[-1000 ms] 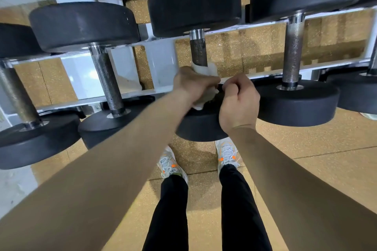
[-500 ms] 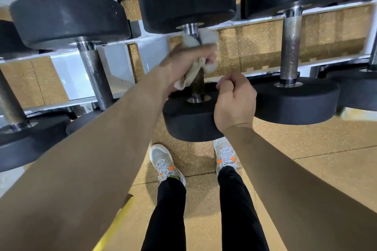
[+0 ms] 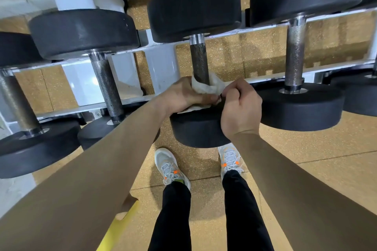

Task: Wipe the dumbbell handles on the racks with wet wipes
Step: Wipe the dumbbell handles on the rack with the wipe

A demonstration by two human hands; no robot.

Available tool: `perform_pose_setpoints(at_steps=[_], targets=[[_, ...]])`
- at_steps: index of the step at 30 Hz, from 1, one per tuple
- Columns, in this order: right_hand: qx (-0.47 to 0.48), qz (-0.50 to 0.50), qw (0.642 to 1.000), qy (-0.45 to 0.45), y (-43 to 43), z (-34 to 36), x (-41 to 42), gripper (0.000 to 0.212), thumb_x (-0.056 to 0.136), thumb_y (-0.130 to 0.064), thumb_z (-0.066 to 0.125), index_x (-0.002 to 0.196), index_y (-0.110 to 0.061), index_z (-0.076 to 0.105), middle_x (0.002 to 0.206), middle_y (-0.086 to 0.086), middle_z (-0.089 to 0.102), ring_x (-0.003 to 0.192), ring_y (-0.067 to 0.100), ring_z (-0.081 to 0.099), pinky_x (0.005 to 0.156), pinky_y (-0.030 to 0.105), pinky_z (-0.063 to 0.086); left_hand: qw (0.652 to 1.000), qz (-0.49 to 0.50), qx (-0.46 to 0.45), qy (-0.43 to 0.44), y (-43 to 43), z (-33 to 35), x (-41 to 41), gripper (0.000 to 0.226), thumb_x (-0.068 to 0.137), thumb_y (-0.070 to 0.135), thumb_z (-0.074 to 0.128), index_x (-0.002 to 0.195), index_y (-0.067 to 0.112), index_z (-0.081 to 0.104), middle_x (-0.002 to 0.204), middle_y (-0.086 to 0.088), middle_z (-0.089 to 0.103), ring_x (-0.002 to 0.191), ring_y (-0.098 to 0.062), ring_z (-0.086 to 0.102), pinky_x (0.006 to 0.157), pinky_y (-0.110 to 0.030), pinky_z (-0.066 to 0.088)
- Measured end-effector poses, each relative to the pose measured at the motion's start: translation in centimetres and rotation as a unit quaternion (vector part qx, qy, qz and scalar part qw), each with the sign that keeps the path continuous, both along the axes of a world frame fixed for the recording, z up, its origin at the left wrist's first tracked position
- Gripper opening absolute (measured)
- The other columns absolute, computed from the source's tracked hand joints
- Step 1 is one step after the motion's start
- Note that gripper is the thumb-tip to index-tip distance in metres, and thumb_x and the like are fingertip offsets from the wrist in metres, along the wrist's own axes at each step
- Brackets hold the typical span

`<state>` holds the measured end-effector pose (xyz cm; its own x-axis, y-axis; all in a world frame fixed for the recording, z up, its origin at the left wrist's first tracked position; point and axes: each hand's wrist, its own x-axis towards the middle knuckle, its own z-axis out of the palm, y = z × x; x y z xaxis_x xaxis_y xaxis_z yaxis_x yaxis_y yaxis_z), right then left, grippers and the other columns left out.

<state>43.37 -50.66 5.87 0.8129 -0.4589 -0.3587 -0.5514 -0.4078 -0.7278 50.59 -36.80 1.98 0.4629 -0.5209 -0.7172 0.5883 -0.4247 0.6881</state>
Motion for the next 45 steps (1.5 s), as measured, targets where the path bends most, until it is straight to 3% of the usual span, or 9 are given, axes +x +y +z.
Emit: perform_pose_setpoints(at_steps=[3, 11, 17, 22, 25, 29, 35, 40, 45], targets=[[0.016, -0.025, 1.0, 0.005, 0.1, 0.2, 0.1, 0.018, 0.082, -0.024, 0.038, 0.081, -0.016, 0.054, 0.072, -0.003, 0.057, 0.068, 0.006, 0.05, 0.055, 0.017, 0.034, 0.993, 0.094, 0.064, 0.013, -1.9, 0.7, 0.5, 0.034, 0.074, 0.032, 0.089, 0.094, 0.011, 0.071, 0.079, 0.0, 0.073, 0.067, -0.013, 0.068, 0.054, -0.023, 0.052], [0.006, -0.016, 1.0, 0.014, 0.2, 0.3, 0.2, 0.024, 0.081, -0.021, 0.036, 0.075, -0.009, 0.057, 0.065, -0.001, 0.053, 0.062, 0.009, 0.046, 0.052, 0.017, 0.032, 0.926, 0.36, 0.112, -0.002, -5.1, 2.6, 3.2, 0.023, 0.079, 0.027, 0.086, 0.072, 0.016, 0.067, 0.067, 0.004, 0.071, 0.057, -0.012, 0.069, 0.055, -0.019, 0.053], [0.011, -0.009, 0.999, 0.04, 0.1, 0.5, 0.2, 0.025, 0.082, -0.024, 0.035, 0.077, -0.013, 0.056, 0.073, 0.0, 0.058, 0.068, 0.005, 0.05, 0.052, 0.013, 0.032, 0.986, 0.022, 0.167, -0.01, -3.2, 4.3, 0.1, 0.02, 0.083, 0.022, 0.079, 0.075, 0.007, 0.07, 0.068, -0.009, 0.07, 0.064, -0.03, 0.061, 0.062, -0.04, 0.052], [0.018, -0.018, 0.999, 0.04, 0.2, 0.5, 0.3, 0.022, 0.082, -0.026, 0.036, 0.078, -0.017, 0.056, 0.081, 0.004, 0.062, 0.078, 0.022, 0.055, 0.064, 0.028, 0.036, 0.991, -0.006, 0.129, -0.03, -2.5, 3.8, -0.2, 0.019, 0.083, 0.019, 0.074, 0.084, 0.002, 0.067, 0.08, -0.015, 0.069, 0.074, -0.022, 0.064, 0.07, -0.045, 0.054], [0.016, -0.009, 0.999, 0.041, 0.0, 0.5, 0.4, 0.024, 0.083, -0.028, 0.036, 0.082, -0.017, 0.057, 0.084, 0.004, 0.062, 0.084, 0.026, 0.057, 0.07, 0.037, 0.044, 0.965, -0.002, 0.236, -0.117, -1.4, 4.3, -1.9, 0.018, 0.09, 0.028, 0.073, 0.1, 0.014, 0.067, 0.095, -0.001, 0.071, 0.09, -0.02, 0.067, 0.077, -0.031, 0.05], [0.022, -0.005, 0.999, 0.047, 0.1, 0.8, 0.4, 0.024, 0.085, -0.03, 0.034, 0.087, -0.02, 0.056, 0.09, 0.005, 0.063, 0.09, 0.027, 0.058, 0.08, 0.043, 0.05, 0.917, 0.101, 0.319, -0.217, -1.3, 6.5, -3.6, 0.011, 0.098, 0.023, 0.062, 0.093, 0.014, 0.059, 0.083, -0.001, 0.063, 0.079, -0.023, 0.059, 0.066, -0.029, 0.039], [0.065, 0.087, 0.988, 0.11, -1.0, 3.0, 0.6, 0.031, 0.105, -0.031, 0.034, 0.11, -0.015, 0.06, 0.103, 0.0, 0.054, 0.096, 0.022, 0.049, 0.079, 0.035, 0.033, 0.904, 0.367, 0.183, -0.123, -5.4, 10.6, -5.4, 0.022, 0.081, 0.02, 0.072, 0.062, 0.023, 0.063, 0.056, 0.011, 0.056, 0.06, -0.014, 0.051, 0.054, -0.023, 0.041], [0.377, -0.077, 0.914, 0.129, -6.0, 7.0, 2.5, 0.046, 0.101, -0.05, 0.039, 0.102, -0.017, 0.07, 0.113, 0.011, 0.072, 0.102, 0.024, 0.066, 0.097, 0.044, 0.051, 0.898, 0.431, 0.086, -0.023, -8.7, 12.2, -5.5, 0.022, 0.086, 0.006, 0.073, 0.108, 0.009, 0.072, 0.086, -0.003, 0.074, 0.076, -0.02, 0.071, 0.06, -0.026, 0.053], [0.469, -0.016, 0.867, 0.169, -15.7, 9.1, 3.0, 0.025, 0.094, -0.032, 0.067, 0.115, -0.019, 0.071, 0.113, 0.005, 0.074, 0.107, 0.024, 0.07, 0.095, 0.045, 0.056, 0.899, 0.422, -0.095, 0.072, -13.1, 13.0, -6.3, 0.029, 0.09, 0.002, 0.059, 0.118, -0.003, 0.059, 0.112, -0.019, 0.065, 0.102, -0.033, 0.064, 0.089, -0.041, 0.049]])
